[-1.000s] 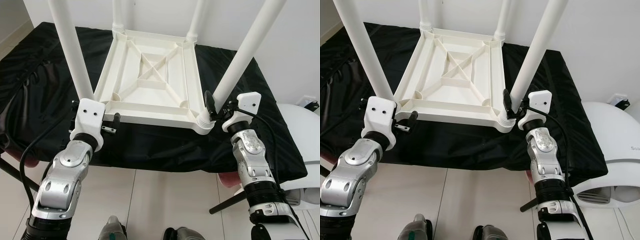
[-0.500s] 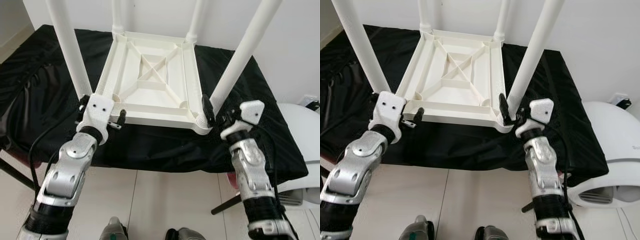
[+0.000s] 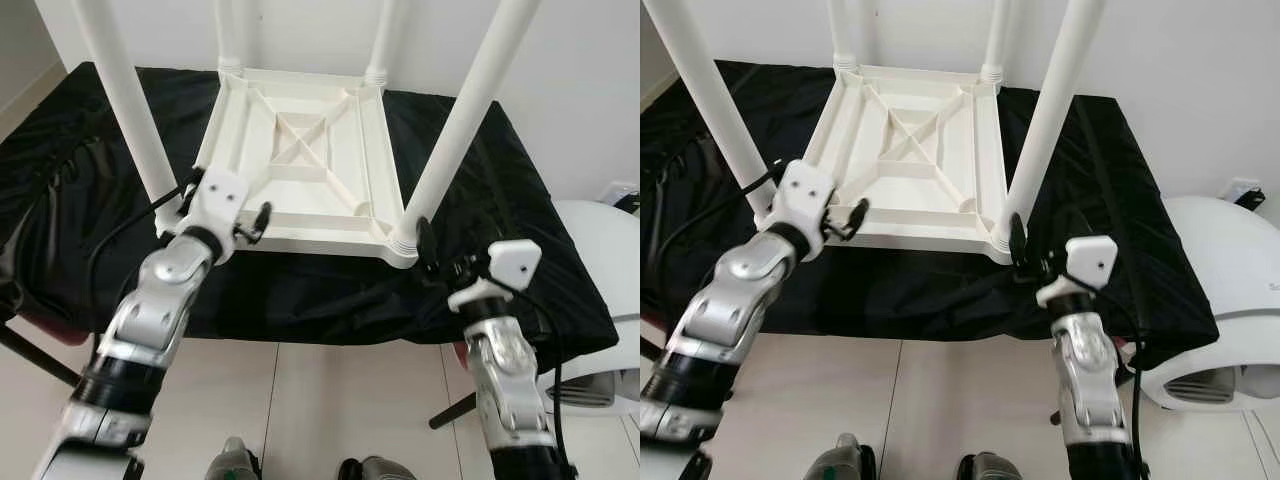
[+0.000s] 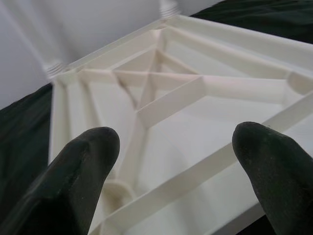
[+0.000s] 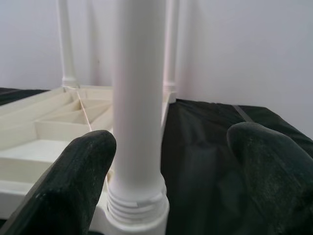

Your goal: Building children table

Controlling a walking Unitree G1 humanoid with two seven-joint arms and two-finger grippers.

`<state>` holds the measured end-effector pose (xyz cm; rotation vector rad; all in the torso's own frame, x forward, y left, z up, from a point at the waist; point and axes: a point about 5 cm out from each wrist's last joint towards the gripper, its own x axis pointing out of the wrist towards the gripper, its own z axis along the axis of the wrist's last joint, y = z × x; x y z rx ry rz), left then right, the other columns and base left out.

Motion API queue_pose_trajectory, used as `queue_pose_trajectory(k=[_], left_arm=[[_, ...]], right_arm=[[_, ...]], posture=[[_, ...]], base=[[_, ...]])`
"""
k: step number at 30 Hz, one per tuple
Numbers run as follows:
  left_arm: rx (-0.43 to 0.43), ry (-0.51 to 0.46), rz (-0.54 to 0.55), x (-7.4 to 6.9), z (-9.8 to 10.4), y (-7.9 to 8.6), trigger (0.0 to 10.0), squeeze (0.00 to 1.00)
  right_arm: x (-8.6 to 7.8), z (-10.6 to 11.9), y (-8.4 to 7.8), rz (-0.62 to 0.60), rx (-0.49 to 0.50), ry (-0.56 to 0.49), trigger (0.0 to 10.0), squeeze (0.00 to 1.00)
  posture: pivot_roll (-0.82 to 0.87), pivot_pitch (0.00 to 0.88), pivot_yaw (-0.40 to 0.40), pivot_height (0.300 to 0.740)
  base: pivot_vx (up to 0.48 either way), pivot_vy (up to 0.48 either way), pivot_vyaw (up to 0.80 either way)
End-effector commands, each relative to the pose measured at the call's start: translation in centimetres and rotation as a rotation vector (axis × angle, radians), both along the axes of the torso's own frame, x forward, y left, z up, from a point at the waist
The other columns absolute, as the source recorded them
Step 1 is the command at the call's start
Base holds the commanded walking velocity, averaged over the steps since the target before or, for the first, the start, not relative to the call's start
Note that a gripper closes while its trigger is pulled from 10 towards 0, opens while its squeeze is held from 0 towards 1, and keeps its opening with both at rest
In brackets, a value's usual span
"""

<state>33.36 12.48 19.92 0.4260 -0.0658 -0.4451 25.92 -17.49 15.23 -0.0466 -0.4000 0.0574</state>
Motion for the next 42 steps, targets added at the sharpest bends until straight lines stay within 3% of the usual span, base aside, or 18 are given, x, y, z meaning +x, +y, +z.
queue_pose_trajectory(k=[1,7,10,20,21,23,26,31,42], left_arm=[[0.038,0.015,-0.054,0.2,-0.6,-0.9,10.0,0.0],[0.063,0.061,-0.177,0.4,-1.2,-2.5,10.0,0.0],[0.173,0.068,-0.376,-0.2,-1.9,-4.2,10.0,0.0],[0.313,0.096,-0.581,-0.1,-2.1,-4.5,10.0,0.0],[0.372,0.116,-0.618,0.6,-2.2,-4.4,10.0,0.0],[0.372,0.116,-0.618,0.6,-2.2,-4.4,10.0,0.0],[0.414,0.132,-0.6,1.8,-2.1,-4.2,10.0,0.0],[0.401,0.175,-0.6,2.8,-2.2,-4.3,10.0,0.0],[0.428,0.254,-0.697,2.6,-3.6,-4.7,10.0,0.0]], right_arm=[[-0.4,-0.1,0.0,-0.012,0.003,0.01,10.0,0.0],[-1.3,-1.0,0.3,-0.014,-0.008,0.043,10.0,0.0],[-1.8,-1.3,0.6,-0.007,-0.015,0.062,10.0,0.0],[-2.1,-1.5,0.8,-0.015,-0.019,0.073,10.0,0.0],[-2.3,-1.5,0.9,-0.016,-0.019,0.077,10.0,0.0],[-2.3,-1.5,0.9,-0.016,-0.019,0.077,10.0,0.0],[-2.6,-1.5,1.0,-0.016,-0.017,0.078,10.0,0.0],[-3.1,-1.5,1.3,-0.018,-0.022,0.08,10.0,0.0],[-4.1,-1.7,1.3,-0.029,-0.032,0.094,10.0,0.0]], posture=[[-0.03,0.069,-0.029,0.74],[-0.03,0.073,-0.028,0.74],[-0.03,0.079,-0.025,0.74],[-0.04,0.081,-0.015,0.74],[-0.04,0.083,-0.008,0.74],[-0.04,0.083,-0.008,0.74],[-0.05,0.086,0.0,0.74],[-0.06,0.092,0.012,0.74],[-0.08,0.11,0.035,0.74]], base=[[0.0,0.0,0.0],[0.0,0.0,0.0],[0.0,0.0,0.0],[0.0,0.0,0.0],[0.0,0.0,0.0],[0.0,0.0,0.0],[0.0,0.0,0.0],[0.0,0.0,0.0],[0.0,0.0,0.0]])
